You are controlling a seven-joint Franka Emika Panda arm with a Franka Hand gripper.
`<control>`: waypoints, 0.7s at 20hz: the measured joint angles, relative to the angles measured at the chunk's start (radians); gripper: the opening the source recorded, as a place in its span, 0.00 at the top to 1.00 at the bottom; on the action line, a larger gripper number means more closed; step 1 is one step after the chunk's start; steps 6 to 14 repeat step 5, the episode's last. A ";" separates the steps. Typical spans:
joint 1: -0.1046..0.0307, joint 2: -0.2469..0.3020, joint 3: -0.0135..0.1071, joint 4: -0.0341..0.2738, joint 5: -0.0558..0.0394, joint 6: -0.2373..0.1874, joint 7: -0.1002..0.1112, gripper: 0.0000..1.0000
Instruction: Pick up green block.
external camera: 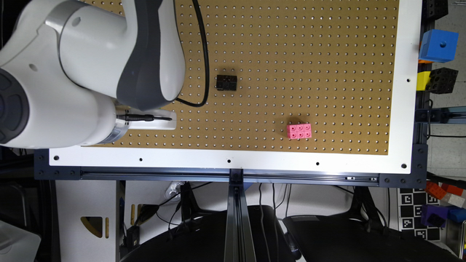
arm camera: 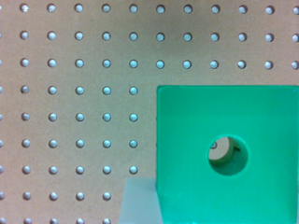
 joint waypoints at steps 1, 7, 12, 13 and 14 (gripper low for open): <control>0.000 -0.005 0.000 0.000 0.0000 -0.005 0.000 1.00; 0.000 -0.014 0.000 0.000 0.0000 -0.012 0.000 1.00; 0.000 -0.014 0.000 0.000 0.0000 -0.012 0.000 1.00; 0.000 -0.014 0.000 0.000 0.0000 -0.012 0.000 1.00; 0.000 -0.014 0.000 0.000 0.0000 -0.012 0.000 1.00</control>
